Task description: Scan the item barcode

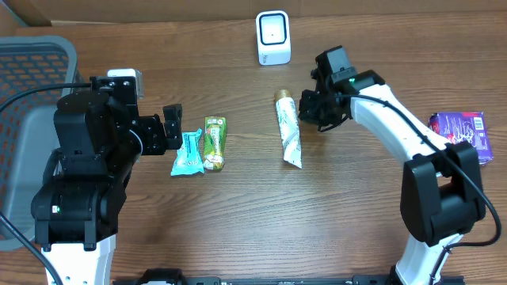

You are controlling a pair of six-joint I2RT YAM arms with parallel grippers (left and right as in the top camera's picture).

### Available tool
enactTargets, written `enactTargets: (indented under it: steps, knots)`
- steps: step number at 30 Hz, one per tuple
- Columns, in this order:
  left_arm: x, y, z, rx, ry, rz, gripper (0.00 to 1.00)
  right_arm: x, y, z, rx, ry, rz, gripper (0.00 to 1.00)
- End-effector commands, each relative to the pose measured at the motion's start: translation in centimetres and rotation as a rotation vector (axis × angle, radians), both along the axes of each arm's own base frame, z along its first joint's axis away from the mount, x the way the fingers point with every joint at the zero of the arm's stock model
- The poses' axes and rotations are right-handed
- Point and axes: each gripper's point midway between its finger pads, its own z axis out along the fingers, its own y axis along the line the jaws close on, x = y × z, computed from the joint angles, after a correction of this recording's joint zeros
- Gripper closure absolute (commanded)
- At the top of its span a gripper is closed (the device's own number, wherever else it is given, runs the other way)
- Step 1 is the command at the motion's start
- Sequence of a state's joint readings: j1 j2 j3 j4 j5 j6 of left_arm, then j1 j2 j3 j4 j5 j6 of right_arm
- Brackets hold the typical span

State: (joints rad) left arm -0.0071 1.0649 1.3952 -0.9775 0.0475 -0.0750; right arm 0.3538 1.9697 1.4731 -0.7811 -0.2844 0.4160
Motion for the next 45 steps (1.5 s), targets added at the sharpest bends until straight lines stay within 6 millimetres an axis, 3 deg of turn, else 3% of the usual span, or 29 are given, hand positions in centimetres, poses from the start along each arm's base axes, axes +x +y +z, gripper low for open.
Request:
enactTargets:
  steps: [1, 2, 3, 9, 17, 20, 25, 26, 31, 36, 38, 41, 45]
  knots:
    - [-0.1, 0.1, 0.8, 0.008, -0.021, -0.003, 0.00, -1.1, 1.8, -1.6, 0.042, 0.051, 0.045, 0.72]
    - [-0.1, 0.1, 0.8, 0.008, -0.021, -0.003, 0.00, -1.3, 1.9, -2.1, 0.038, 0.063, 0.049, 0.59]
    - [-0.1, 0.1, 0.8, 0.008, -0.021, -0.003, 0.00, -1.6, 2.0, -2.6, 0.033, 0.078, 0.053, 0.53]
    - [-0.1, 0.1, 0.8, 0.008, -0.021, -0.003, 0.00, -4.1, 2.1, -4.1, 0.042, 0.206, 0.069, 0.31]
    - [-0.1, 0.1, 0.8, 0.008, -0.021, -0.003, 0.00, -6.7, 1.2, -6.2, 0.007, 0.309, 0.064, 0.28]
    - [-0.1, 0.1, 0.8, 0.008, -0.021, -0.003, 0.00, -6.9, 1.3, -6.7, 0.016, 0.309, 0.063, 0.41]
    - [-0.1, 0.1, 0.8, 0.008, -0.022, -0.003, 0.00, -6.7, 1.4, -6.6, 0.019, 0.299, 0.064, 0.93]
    - [-0.1, 0.1, 0.8, 0.008, -0.021, -0.003, 0.00, -6.6, 1.3, -6.6, 0.019, 0.296, 0.062, 0.96]
    - [-0.1, 0.1, 0.8, 0.008, -0.021, -0.003, 0.00, -5.1, -1.3, -4.9, -0.139, 0.215, 0.017, 0.96]
    - [-0.1, 0.1, 0.8, 0.008, -0.021, -0.003, 0.00, -3.5, -6.9, -0.9, -0.535, 0.018, -0.107, 0.96]
    - [-0.1, 0.1, 0.8, 0.008, -0.021, -0.003, 0.00, -3.2, -8.3, 0.5, -0.689, -0.066, -0.148, 0.96]
    - [-0.1, 0.1, 0.8, 0.008, -0.021, -0.003, 0.00, -3.3, -7.7, 0.8, -0.793, -0.143, -0.135, 0.96]
    - [-0.1, 0.1, 0.8, 0.008, -0.021, -0.003, 0.00, -3.9, -5.5, -1.0, -0.840, -0.192, -0.064, 0.96]
